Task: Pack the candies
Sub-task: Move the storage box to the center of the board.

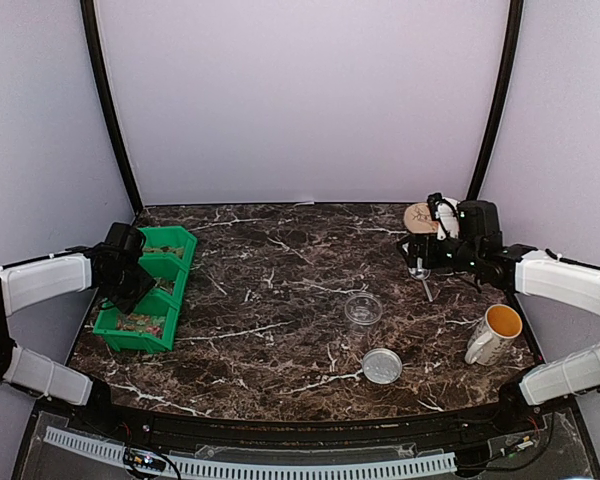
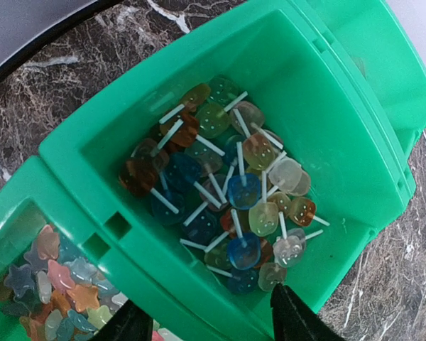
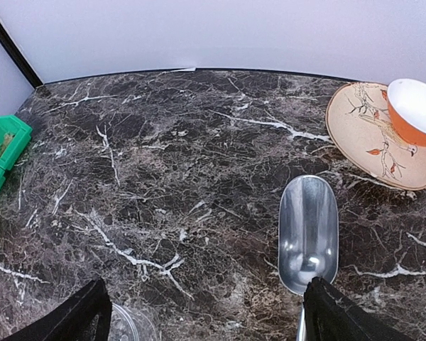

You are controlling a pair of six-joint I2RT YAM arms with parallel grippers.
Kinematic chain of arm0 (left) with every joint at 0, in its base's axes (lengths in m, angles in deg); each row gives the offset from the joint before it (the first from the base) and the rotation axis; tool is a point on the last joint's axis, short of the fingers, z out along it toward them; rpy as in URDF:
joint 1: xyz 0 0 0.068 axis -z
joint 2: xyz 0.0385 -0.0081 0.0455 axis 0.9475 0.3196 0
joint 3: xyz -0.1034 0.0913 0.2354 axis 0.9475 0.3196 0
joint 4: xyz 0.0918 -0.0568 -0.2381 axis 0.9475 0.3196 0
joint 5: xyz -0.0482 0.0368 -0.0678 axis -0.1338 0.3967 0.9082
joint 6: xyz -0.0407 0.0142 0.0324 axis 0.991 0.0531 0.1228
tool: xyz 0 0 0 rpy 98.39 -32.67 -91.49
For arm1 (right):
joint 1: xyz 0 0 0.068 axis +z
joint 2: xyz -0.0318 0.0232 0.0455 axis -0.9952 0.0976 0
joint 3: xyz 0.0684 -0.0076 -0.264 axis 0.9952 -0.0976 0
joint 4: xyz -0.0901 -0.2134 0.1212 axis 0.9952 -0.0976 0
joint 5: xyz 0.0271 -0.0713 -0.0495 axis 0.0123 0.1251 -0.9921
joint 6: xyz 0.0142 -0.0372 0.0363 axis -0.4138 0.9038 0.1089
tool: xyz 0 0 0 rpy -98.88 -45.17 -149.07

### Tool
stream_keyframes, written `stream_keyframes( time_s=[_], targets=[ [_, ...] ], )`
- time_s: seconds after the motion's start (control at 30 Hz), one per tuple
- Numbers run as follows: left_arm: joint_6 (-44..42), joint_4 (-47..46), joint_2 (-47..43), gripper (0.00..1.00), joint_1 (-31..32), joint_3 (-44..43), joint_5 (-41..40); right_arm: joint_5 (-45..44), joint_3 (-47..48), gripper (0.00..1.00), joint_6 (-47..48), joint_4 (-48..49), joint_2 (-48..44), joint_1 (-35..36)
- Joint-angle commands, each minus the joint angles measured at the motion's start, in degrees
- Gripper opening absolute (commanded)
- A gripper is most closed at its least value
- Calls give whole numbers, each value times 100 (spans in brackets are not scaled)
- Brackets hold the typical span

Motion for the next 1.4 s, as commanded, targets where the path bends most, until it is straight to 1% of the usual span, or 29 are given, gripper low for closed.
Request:
stream_keyframes(
  time_s=[0.0, 0.27, 0.37, 0.5, 0.63, 0.77, 0.9, 1.13, 1.37],
  targets=[
    [-272, 2, 135, 51, -34, -8, 32, -6, 59, 94, 39, 89, 60, 83],
    [-794, -402, 183, 35, -31, 48, 368, 22, 75, 94, 49, 55, 83, 145],
    [-1109, -671, 285, 32, -33, 51, 603, 44, 91, 94, 49, 44, 89, 164],
    [-1274, -861, 583, 28, -34, -47, 970, 83, 125, 94, 41, 12, 94, 185],
    [-1181, -1041, 1012, 26, -28, -250, 1283, 15, 239, 94, 15, -145, 160, 228],
    [-1056, -1152, 1459, 25, 103, -597, 1388, -316, 428, 94, -14, -506, 279, 289],
    [-936, -1088, 2035, 26, 419, -1188, 1281, -812, 609, 95, -151, -912, 416, 304],
    [-514, -992, 2997, 26, 948, -2125, 1482, -1656, 754, 96, -548, -1439, 657, 303],
    [-115, -931, 3519, 27, 1374, -2801, 1435, -2008, 666, 97, -855, -1696, 864, 300]
  ],
)
